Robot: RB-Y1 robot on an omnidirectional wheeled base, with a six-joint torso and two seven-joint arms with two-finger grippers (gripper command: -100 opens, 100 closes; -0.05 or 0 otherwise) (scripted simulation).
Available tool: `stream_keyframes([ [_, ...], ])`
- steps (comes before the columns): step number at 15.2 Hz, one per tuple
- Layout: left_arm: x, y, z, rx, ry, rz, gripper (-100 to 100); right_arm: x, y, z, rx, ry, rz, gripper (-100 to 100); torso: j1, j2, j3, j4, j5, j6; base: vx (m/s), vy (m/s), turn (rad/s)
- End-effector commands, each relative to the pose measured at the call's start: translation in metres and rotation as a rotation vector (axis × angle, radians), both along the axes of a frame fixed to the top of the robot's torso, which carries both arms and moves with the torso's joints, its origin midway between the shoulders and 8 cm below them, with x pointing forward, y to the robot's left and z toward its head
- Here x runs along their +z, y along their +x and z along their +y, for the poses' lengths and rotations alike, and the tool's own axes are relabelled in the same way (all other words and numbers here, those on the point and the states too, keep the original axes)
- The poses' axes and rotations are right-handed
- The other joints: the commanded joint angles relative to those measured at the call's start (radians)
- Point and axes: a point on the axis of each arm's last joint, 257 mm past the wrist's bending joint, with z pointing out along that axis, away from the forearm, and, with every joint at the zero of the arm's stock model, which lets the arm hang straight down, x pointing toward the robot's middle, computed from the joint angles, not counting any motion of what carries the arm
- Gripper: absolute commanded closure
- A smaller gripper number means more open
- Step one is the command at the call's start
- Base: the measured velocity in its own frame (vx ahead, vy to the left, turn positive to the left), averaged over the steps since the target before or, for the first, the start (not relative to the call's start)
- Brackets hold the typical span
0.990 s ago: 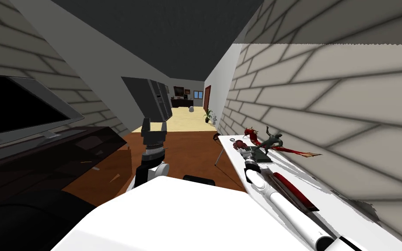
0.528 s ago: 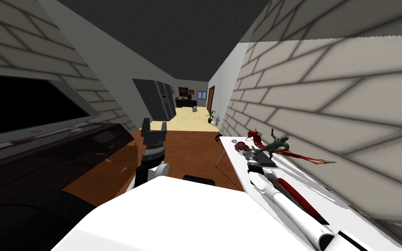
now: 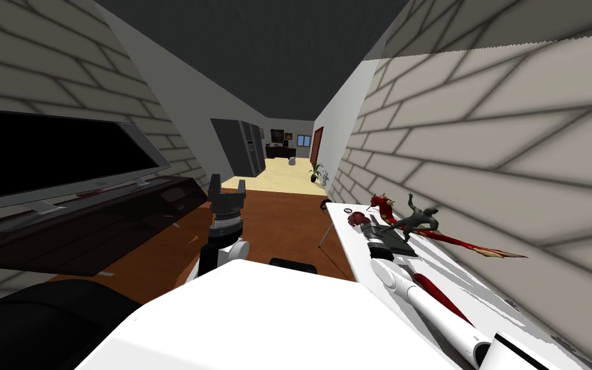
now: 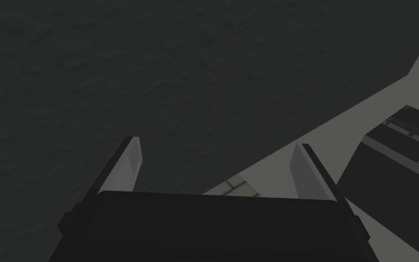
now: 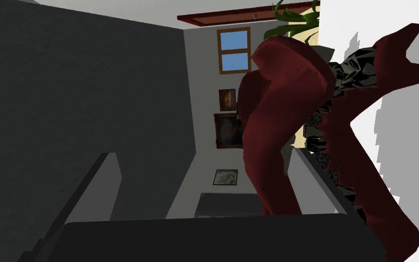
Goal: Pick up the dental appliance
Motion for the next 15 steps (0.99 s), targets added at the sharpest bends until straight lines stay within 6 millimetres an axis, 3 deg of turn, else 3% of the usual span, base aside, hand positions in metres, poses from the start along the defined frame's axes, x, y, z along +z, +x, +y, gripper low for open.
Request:
stream_keyframes([
  [1, 0.000, 0.000, 0.000, 0.000, 0.000, 0.000, 0, 0.001, -0.004, 0.003, 0.027, -0.075, -0.003, -100, 0.000, 0.000, 0.000, 0.000, 0.000, 0.000, -0.020, -0.079, 0.164],
  [7, 0.000, 0.000, 0.000, 0.000, 0.000, 0.000, 0, -0.013, -0.018, 0.014, 0.085, -0.187, 0.016, -100, -0.004, -0.002, -0.001, -0.001, -0.002, 0.000, -0.014, -0.063, 0.122],
  [11, 0.000, 0.000, 0.000, 0.000, 0.000, 0.000, 0, 0.018, 0.002, -0.006, 0.069, -0.190, -0.004, -100, -0.002, -0.005, -0.003, -0.002, -0.002, 0.001, 0.007, 0.047, 0.037],
  [12, 0.000, 0.000, 0.000, 0.000, 0.000, 0.000, 0, 0.009, -0.004, 0.000, 0.071, -0.186, 0.000, -100, 0.000, -0.006, -0.004, -0.002, -0.001, 0.000, 0.016, 0.052, 0.009],
  [13, 0.000, 0.000, 0.000, 0.000, 0.000, 0.000, 0, 0.010, -0.002, -0.001, 0.071, -0.186, 0.000, 100, -0.001, -0.006, -0.004, -0.002, -0.002, 0.001, 0.005, 0.019, 0.002],
  [15, 0.000, 0.000, 0.000, 0.000, 0.000, 0.000, 0, 0.007, -0.003, 0.000, 0.071, -0.185, 0.005, 100, -0.003, -0.004, -0.002, 0.000, 0.000, 0.001, 0.001, 0.005, 0.003],
])
